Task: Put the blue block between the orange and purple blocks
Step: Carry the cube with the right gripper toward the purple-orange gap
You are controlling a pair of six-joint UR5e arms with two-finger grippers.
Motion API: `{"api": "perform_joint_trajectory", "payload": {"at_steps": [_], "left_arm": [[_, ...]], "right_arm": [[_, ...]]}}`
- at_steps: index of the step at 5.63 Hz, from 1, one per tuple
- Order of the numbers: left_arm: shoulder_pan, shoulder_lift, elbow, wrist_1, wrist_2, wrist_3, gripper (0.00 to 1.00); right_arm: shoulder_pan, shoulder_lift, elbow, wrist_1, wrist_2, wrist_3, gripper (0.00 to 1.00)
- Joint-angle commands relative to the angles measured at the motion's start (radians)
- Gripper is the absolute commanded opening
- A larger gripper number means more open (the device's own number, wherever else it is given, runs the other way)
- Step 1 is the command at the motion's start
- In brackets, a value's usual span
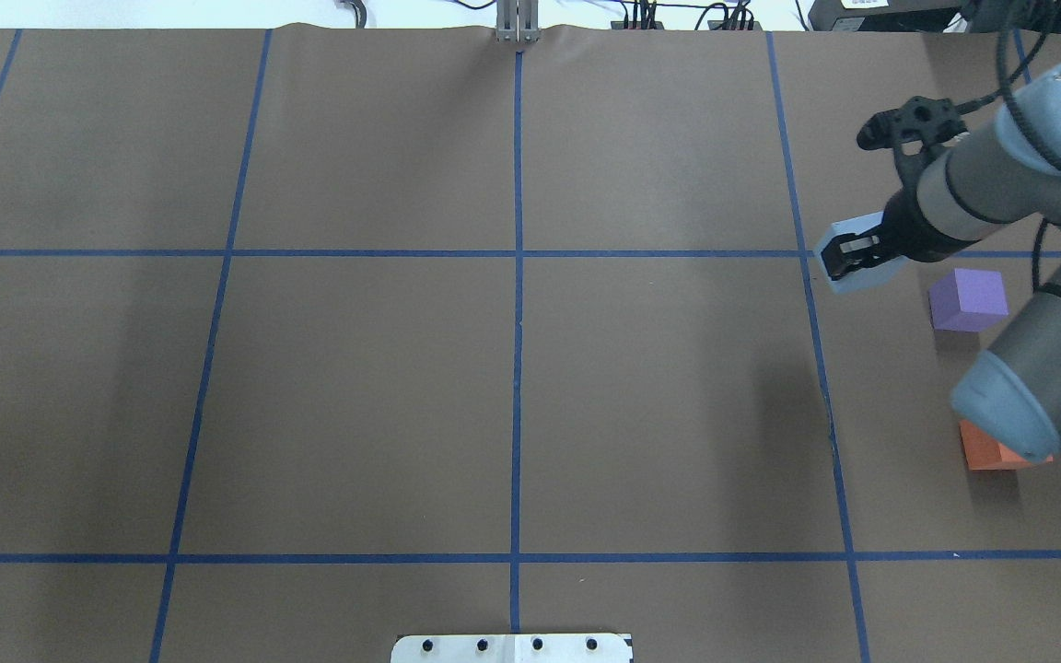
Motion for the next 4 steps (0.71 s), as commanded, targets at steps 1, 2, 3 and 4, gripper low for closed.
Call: {"api": "perform_joint_trajectory", "payload": {"at_steps": [1,2,3,4], "left_arm": [[0.0,0.0,-0.007,-0.001,-0.001,-0.003,1.0],[0.0,0.0,-0.009,-0.001,-0.001,-0.002,1.0],[0.0,-0.002,-0.012,-0.001,-0.002,-0.002,1.0],[0.0,-0.002,-0.012,-0.001,-0.002,-0.002,1.0]], "right_arm": [[0.077,-0.275,-0.005,0.261,0.062,-0.009,0.17],[0.075,-0.308,-0.064,0.376,0.054,0.122,0.17],[0.074,-0.316,-0.205,0.625,0.056,0.211,0.18],[0.069,-0.313,-0.249,0.691,0.053,0.268,0.18]]}}
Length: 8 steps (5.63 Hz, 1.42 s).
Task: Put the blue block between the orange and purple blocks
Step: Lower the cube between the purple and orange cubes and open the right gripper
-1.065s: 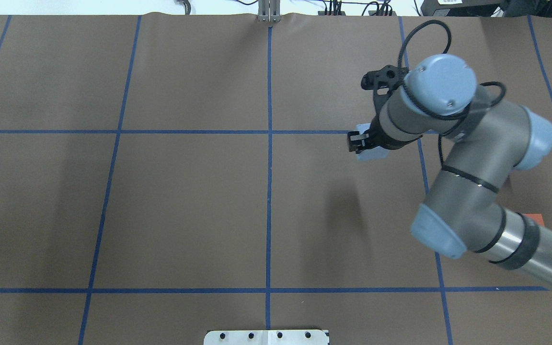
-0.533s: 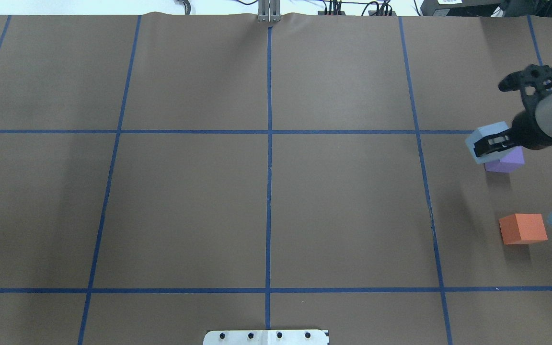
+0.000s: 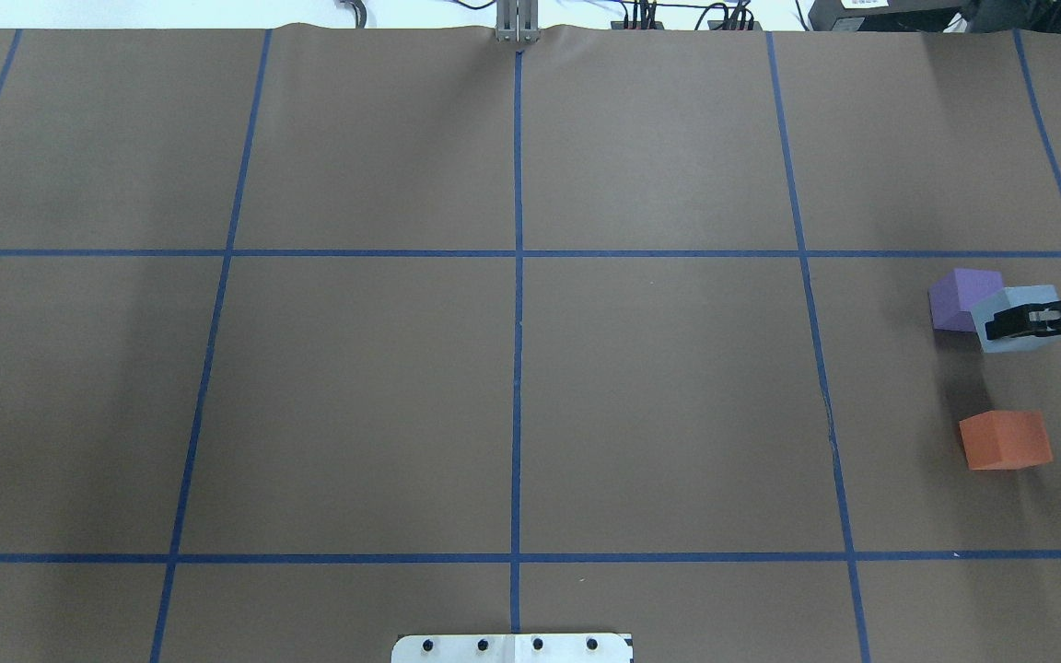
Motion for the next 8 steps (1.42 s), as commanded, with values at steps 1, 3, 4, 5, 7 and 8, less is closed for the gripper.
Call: {"api": "perform_joint_trajectory", "payload": {"at_steps": [1,3,4,5,7,8], "left_arm": [[0.0,0.001,-0.007,0.0,-0.002,0.0,1.0],[0.0,0.001,-0.009,0.0,-0.003,0.0,1.0],[0.0,-0.001,-0.01,0.0,-0.003,0.0,1.0],[0.0,0.001,-0.015,0.0,-0.005,0.0,1.0],[0.002,0.001,-0.013,0.0,-0.005,0.002,1.0],[0.002,-0.001,-0.01,0.0,-0.005,0.002,1.0]], "right_arm": [[-0.012,-0.004,-0.064,0.111,-0.003,0.073,0.18],[-0.03,-0.007,-0.049,0.112,-0.006,0.107,0.18],[-0.038,-0.009,-0.049,0.109,-0.011,0.124,0.18],[-0.059,-0.023,-0.049,0.109,-0.047,0.125,0.18],[-0.055,-0.061,0.009,0.105,-0.045,0.122,0.18],[-0.058,-0.054,0.025,0.068,-0.039,0.122,0.18]]}}
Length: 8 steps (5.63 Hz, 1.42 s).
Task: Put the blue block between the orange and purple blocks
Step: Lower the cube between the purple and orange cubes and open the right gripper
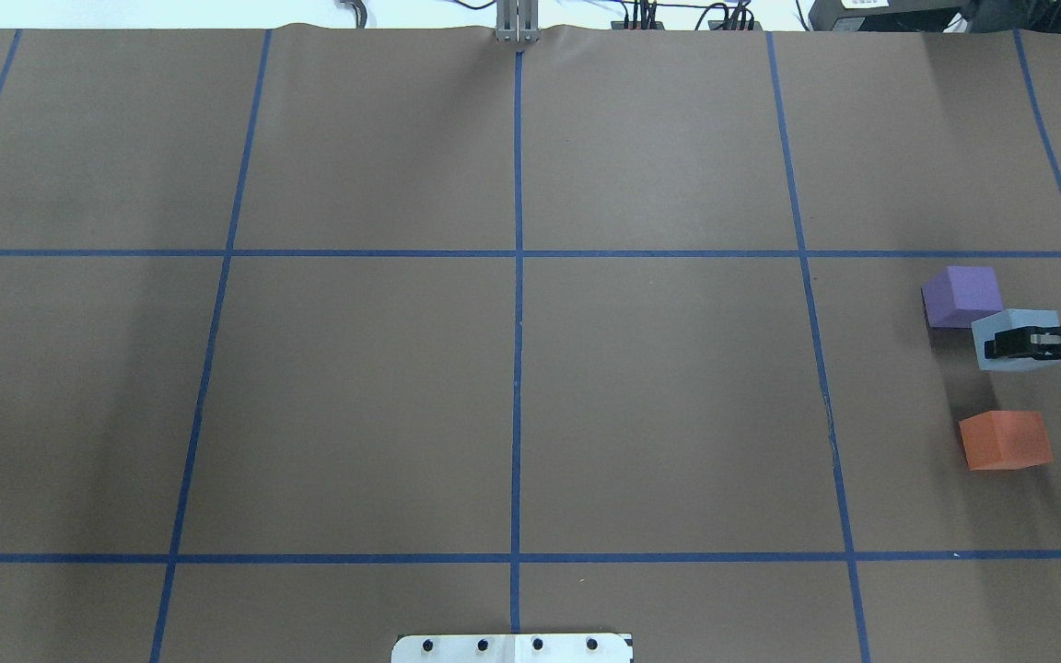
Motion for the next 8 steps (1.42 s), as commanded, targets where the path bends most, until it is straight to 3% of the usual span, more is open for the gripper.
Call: {"api": "perform_joint_trajectory", "payload": {"at_steps": [1,4,5,6,8], "left_arm": [[0.0,0.0,0.002,0.0,0.0,0.0,1.0],[0.002,-0.001,0.001,0.0,0.0,0.0,1.0],[0.003,-0.001,0.001,0.0,0.0,0.0,1.0],[0.003,-0.001,0.001,0.0,0.0,0.0,1.0],[0.002,-0.001,0.001,0.0,0.0,0.0,1.0]], "right_arm": [[-0.009,0.001,0.016,-0.037,-0.005,0.0,0.18],[-0.104,0.018,-0.047,-0.034,-0.089,0.0,0.22],[-0.121,0.047,-0.073,-0.034,-0.095,0.0,0.49],[-0.124,0.051,-0.073,-0.036,-0.096,-0.006,0.94],[-0.123,0.048,-0.064,-0.036,-0.074,-0.028,0.99]]}}
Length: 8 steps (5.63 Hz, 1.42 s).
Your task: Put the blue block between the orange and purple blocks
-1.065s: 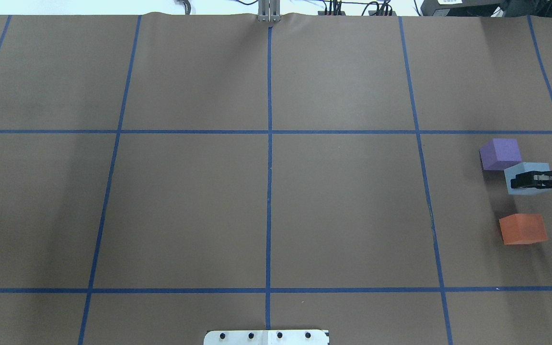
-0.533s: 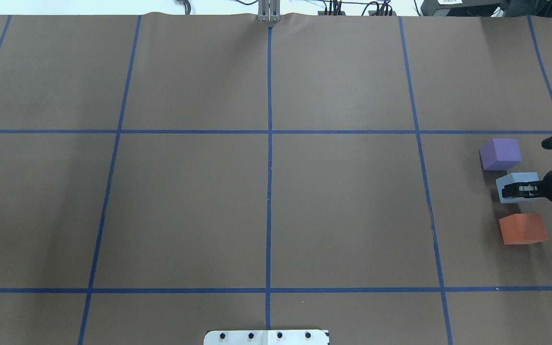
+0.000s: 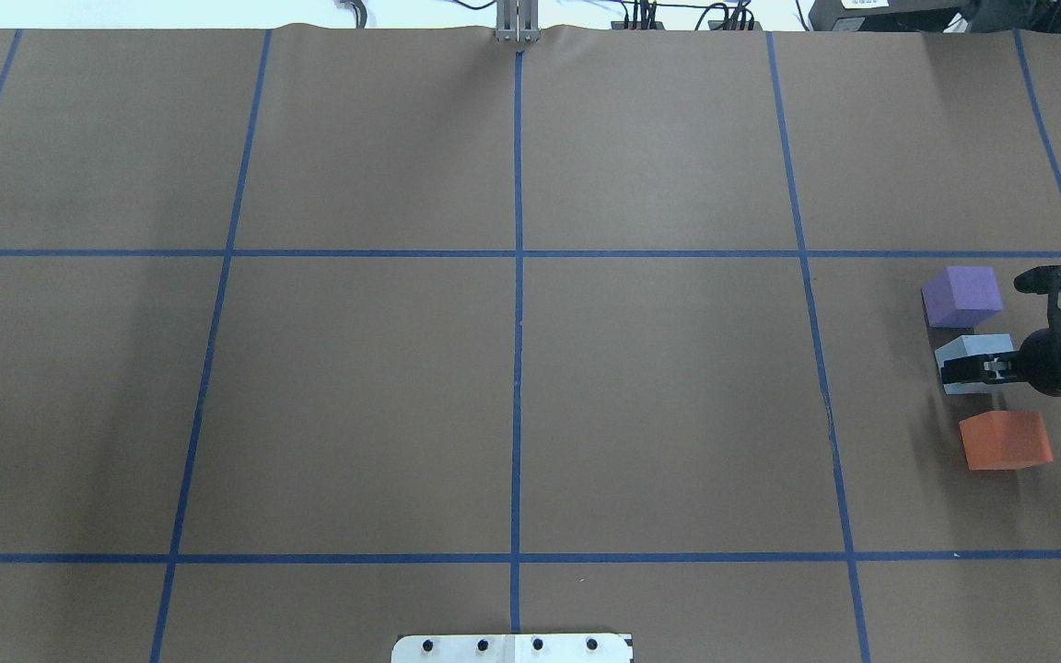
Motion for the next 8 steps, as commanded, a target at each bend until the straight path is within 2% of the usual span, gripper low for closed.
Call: {"api": "perform_joint_trajectory", "payload": {"at_steps": [1,2,3,5,6,8], "left_arm": [[-0.001,0.0,0.001,0.0,0.0,0.0,1.0],[-0.001,0.001,0.001,0.0,0.0,0.002,1.0],[-0.001,0.002,0.002,0.0,0.0,0.0,1.0],[-0.001,0.002,0.005,0.002,0.009,0.005,1.0],[-0.001,0.003,0.005,0.002,0.011,0.008,1.0],[-0.003,0.005,0.016,0.012,0.012,0.002,1.0]], "right_arm": [[0.091,-0.005,0.024,-0.006,0.113,-0.078,0.99],[0.23,-0.005,0.029,-0.075,0.234,-0.223,1.0],[0.38,-0.004,0.03,-0.203,0.313,-0.455,1.0],[0.63,0.001,0.09,-0.567,0.353,-0.902,1.0],[0.688,-0.004,0.13,-0.689,0.354,-0.988,1.0],[0.694,-0.025,0.115,-0.687,0.358,-0.975,1.0]]}}
